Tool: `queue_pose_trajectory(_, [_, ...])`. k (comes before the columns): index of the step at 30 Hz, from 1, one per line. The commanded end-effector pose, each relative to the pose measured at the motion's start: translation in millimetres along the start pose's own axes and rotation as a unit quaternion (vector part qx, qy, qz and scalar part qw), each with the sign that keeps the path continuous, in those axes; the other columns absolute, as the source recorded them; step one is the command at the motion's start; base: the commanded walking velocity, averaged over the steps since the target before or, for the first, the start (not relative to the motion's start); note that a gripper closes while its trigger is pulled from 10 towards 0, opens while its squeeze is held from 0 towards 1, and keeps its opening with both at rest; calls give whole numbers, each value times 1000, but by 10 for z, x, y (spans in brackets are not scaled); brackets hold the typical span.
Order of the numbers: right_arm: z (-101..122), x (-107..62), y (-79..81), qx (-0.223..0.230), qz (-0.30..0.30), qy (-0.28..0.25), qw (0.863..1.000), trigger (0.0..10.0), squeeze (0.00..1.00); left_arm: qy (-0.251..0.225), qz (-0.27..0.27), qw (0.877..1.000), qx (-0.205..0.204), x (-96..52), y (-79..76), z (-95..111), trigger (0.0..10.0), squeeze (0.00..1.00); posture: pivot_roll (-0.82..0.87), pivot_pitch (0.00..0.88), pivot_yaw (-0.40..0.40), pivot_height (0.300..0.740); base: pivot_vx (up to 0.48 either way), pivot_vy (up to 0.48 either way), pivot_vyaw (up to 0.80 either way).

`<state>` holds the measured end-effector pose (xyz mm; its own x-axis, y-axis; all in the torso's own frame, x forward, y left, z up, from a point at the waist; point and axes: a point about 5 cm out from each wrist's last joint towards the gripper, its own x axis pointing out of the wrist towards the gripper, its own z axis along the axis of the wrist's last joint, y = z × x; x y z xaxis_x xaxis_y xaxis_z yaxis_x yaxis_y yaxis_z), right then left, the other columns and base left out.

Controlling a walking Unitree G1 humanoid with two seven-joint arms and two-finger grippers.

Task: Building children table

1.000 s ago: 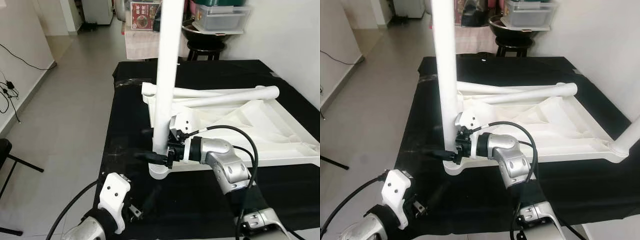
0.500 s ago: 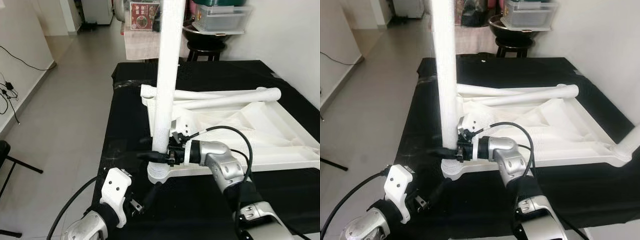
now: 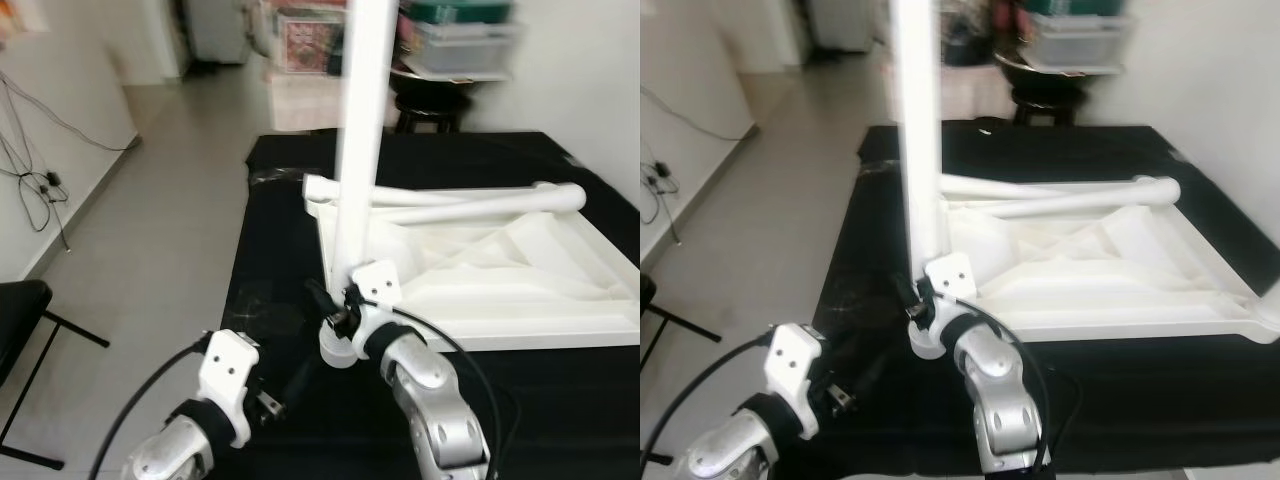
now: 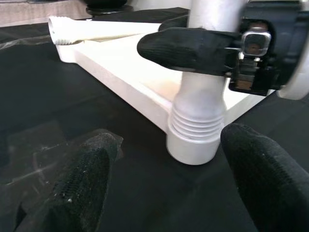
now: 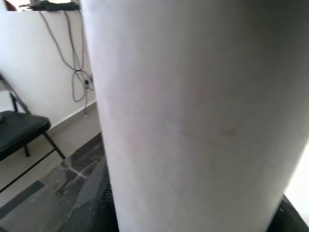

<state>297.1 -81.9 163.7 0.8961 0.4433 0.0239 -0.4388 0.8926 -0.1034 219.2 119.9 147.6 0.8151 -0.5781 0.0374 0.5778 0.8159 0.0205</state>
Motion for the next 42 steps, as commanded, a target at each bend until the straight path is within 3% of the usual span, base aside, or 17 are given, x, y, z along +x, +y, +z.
queue_pose_trajectory(1, [-39,63,-85,-24,-25,15,999,0,0,0,-1,1000,-6,21,15,-20,10000,0,-18,91,13,740,0,0,0])
queue_pose_trajectory(6, [-61,88,-30,-17,-13,21,1000,0,0,-2,9,1000,-5,25,38,-22,10000,0,-10,88,11,740,0,0,0])
queue_pose_trajectory(7, [-55,77,-3,-14,-21,24,999,431,0,-3,11,1000,-5,26,47,-25,10000,0,-9,84,9,740,0,0,0])
queue_pose_trajectory(8, [-11,95,36,-1,-8,13,1000,10000,0,-2,12,1000,-4,28,55,-27,10000,0,-9,81,9,740,0,0,0])
queue_pose_trajectory(9, [-11,95,36,-1,-8,13,1000,10000,0,-2,12,1000,-4,28,55,-27,10000,0,-9,81,9,740,0,0,0])
queue_pose_trajectory(10, [96,132,122,12,43,-13,999,10000,0,-2,11,1000,-5,35,63,-30,10000,0,-9,80,6,740,0,0,0])
queue_pose_trajectory(12, [143,146,163,13,75,-24,997,10000,0,-2,11,1000,-5,38,65,-30,10000,0,-9,80,6,740,0,0,0])
queue_pose_trajectory(13, [185,185,185,5,142,-34,989,10000,1000,-3,10,1000,-6,52,67,-34,10000,0,-14,76,6,740,0,0,0])
queue_pose_trajectory(20, [301,288,41,-7,251,-55,966,10000,1000,-5,7,1000,-6,72,67,-33,10000,0,-6,74,1,740,0,0,0])
queue_pose_trajectory(22, [312,296,27,-11,258,-55,965,10000,1000,-5,7,1000,-7,73,67,-34,10000,0,-6,74,1,740,0,0,0])
queue_pose_trajectory(24, [323,299,35,-22,313,-54,948,10000,1000,-5,6,1000,-7,72,61,-35,10000,0,8,75,-6,740,0,0,0])
queue_pose_trajectory(25, [316,312,12,-31,353,-44,934,10000,0,-4,5,1000,-8,70,54,-35,10000,0,34,79,-16,740,0,0,0])
queue_pose_trajectory(27, [299,327,-34,-33,405,-24,913,10000,0,-3,3,1000,-7,66,43,-35,10000,0,36,80,-18,740,0,0,0])
queue_pose_trajectory(30, [332,365,-108,-26,436,-19,899,10000,0,-2,3,1000,-5,57,23,-30,10000,0,51,83,-24,740,0,0,0])
queue_pose_trajectory(37, [348,393,-161,-30,466,-12,884,10000,0,-2,3,1000,-5,48,2,-24,10000,0,62,90,-33,740,0,0,0])
queue_pose_trajectory(39, [375,407,-180,-20,481,-16,876,0,0,-3,1,1000,-7,33,-22,-16,10000,0,68,106,-37,740,0,0,0])
queue_pose_trajectory(42, [362,428,-191,-6,485,-15,875,0,0,-4,-6,1000,-8,1,-73,-3,10000,0,69,122,-39,740,0,0,0])
